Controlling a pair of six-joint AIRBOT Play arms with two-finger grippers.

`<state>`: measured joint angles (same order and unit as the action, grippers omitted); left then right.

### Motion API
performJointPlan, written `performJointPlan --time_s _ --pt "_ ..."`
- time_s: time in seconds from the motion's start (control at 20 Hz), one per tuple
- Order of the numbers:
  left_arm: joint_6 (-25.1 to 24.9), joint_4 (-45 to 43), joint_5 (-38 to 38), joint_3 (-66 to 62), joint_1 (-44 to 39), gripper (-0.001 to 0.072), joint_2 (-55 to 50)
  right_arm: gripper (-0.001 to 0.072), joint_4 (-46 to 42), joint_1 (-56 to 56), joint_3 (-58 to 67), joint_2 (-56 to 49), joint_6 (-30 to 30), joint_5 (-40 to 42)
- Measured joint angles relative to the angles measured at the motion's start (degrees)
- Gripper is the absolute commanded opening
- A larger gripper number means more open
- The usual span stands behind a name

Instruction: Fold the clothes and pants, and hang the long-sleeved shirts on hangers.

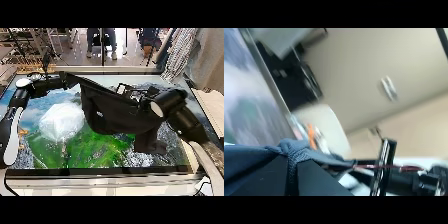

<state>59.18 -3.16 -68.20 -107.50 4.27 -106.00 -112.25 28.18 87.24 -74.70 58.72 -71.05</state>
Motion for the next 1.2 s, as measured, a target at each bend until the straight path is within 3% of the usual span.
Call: performJointPlan --time_s 0.25,0.3,0.35,0.4,0.6,0.75,1.0,1.2 --pt "-0.7 -0.6 6.0 0.0 -5.6 0.0031 6.4 0.002 -0.1 -0.1 -0.1 -5.1 14.3 10.7" --pt "-0.9 -0.8 6.1 0.0 -7.0 0.0193 7.8 0.002 1.3 -0.1 0.0 -5.5 17.0 13.8" --pt "-0.9 -0.8 6.2 0.0 -8.5 0.0451 9.2 0.002 2.7 0.0 0.2 -5.8 19.5 16.7" --pt "-1.1 -0.8 6.1 -0.1 -9.8 0.049 10.6 0.002 4.0 0.0 0.6 -5.9 22.1 19.1" --pt "-0.6 -1.8 4.5 -0.1 -11.9 0.049 15.3 0.002 6.7 -0.4 1.7 -4.9 31.4 25.0" --pt "3.3 -5.6 1.4 -0.1 -10.7 0.0489 19.8 0.002 6.6 -2.4 1.9 -3.1 40.5 31.2" --pt "10.4 -15.8 -11.0 -0.1 -6.9 0.0487 30.5 0.002 3.5 -10.6 3.1 0.9 57.1 44.5" --pt "12.7 -27.6 -19.1 -0.1 -3.6 0.0487 39.2 0.002 0.5 -21.7 8.3 5.4 61.7 40.7"
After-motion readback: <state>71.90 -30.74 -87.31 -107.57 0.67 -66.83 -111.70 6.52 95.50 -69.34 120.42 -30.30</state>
